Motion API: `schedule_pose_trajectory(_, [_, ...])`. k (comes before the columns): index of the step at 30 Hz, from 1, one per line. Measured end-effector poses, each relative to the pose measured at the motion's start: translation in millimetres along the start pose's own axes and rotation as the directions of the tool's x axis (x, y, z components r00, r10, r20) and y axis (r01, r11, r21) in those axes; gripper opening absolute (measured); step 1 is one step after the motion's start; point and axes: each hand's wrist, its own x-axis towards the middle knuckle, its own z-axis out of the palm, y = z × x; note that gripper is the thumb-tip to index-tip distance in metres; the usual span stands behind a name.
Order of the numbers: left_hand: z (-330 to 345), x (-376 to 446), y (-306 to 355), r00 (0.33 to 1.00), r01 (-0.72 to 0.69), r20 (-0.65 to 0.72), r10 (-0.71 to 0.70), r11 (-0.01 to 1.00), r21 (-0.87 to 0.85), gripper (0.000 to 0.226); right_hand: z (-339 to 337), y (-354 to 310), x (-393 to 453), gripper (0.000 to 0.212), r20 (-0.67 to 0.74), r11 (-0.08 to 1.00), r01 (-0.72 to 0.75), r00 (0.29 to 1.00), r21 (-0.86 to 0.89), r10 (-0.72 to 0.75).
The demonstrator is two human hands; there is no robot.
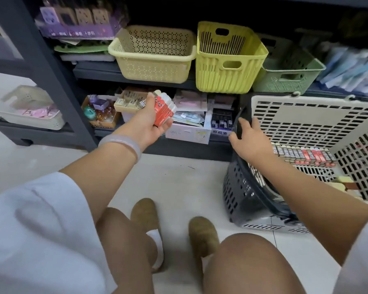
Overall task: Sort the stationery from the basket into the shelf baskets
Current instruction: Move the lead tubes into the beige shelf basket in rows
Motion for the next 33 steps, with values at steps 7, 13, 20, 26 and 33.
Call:
schedule_pose_trajectory(7, [-14.2, 56.0, 32.2, 0.974, -0.205, 0.111, 0.196, 0.975, 0.083, 0.037, 8.8, -118.8, 53.1, 0.043, -0.387, 0.841, 0.512, 0.821, 0.176, -0.419])
schedule_pose_trajectory(13, [-11.6, 101.7, 83.5, 0.957, -0.261, 0.134, 0.256, 0.965, 0.022, 0.041, 2.9, -161.9, 146.3, 0.056, -0.279, 0.820, 0.566, 0.777, -0.085, -0.565])
schedule_pose_trajectory(20, [-1.7, 89.5, 137.7, 0.964, -0.259, 0.053, 0.261, 0.965, -0.040, 0.041, -5.8, -166.4, 173.9, 0.044, -0.146, 0.806, 0.545, 0.800, -0.231, -0.582])
schedule_pose_trajectory(26, [4.8, 89.6, 138.4, 0.959, -0.279, 0.002, 0.283, 0.946, -0.164, 0.043, 0.4, -156.8, 164.4, 0.047, -0.136, 0.773, 0.617, 0.762, -0.144, -0.633])
schedule_pose_trajectory(33, [12.4, 147.0, 159.1, 0.958, -0.285, -0.032, 0.284, 0.952, -0.107, 0.042, -1.4, -167.0, 166.1, 0.026, -0.212, 0.805, 0.592, 0.781, -0.051, -0.588])
